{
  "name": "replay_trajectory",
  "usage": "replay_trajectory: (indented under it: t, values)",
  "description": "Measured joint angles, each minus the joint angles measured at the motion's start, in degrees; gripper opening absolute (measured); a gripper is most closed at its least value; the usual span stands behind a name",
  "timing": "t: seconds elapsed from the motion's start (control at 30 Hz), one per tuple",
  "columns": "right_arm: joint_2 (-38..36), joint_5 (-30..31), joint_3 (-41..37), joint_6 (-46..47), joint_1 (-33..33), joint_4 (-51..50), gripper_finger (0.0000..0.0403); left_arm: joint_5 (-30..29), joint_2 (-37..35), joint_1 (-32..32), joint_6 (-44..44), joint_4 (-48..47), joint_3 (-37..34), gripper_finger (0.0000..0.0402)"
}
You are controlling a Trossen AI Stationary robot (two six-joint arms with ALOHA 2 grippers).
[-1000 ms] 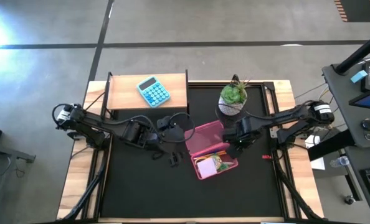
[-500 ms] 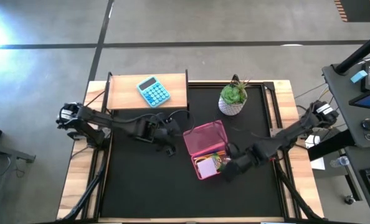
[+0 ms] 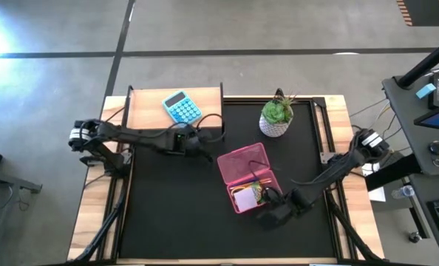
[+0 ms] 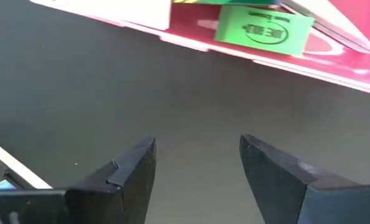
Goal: Pack school essentials
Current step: Close the pink supply box
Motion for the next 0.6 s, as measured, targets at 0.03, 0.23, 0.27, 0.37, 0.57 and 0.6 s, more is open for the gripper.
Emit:
replay_trajectory:
  t: [0.03,0.23,0.27,0.37,0.57,0.6]
  values:
    - [0.5,0.1,0.5,-0.4,0.0,-0.1,0.0219,1.1,0.0,0.5,0.0,2.1,-0.9,0.0357]
    - [2.2,3.4,2.8,-1.8,0.0,-2.0,0.0219,4.1,0.6,1.3,-1.4,10.7,-6.2,0.0357]
    - [2.3,3.9,2.8,-1.8,-0.1,-2.8,0.0219,4.1,0.8,1.3,-1.9,11.8,-6.7,0.0357]
    - [2.5,6.1,2.8,-1.8,-0.2,-3.3,0.0219,4.1,0.8,1.3,-3.0,15.3,-9.1,0.0357]
    - [2.5,7.5,2.7,-1.9,-0.7,-4.4,0.0219,3.8,1.2,1.3,-4.5,18.7,-11.4,0.0357]
    - [2.5,7.6,2.7,-1.9,-0.8,-4.4,0.0219,3.6,1.5,1.3,-4.5,19.0,-11.6,0.0357]
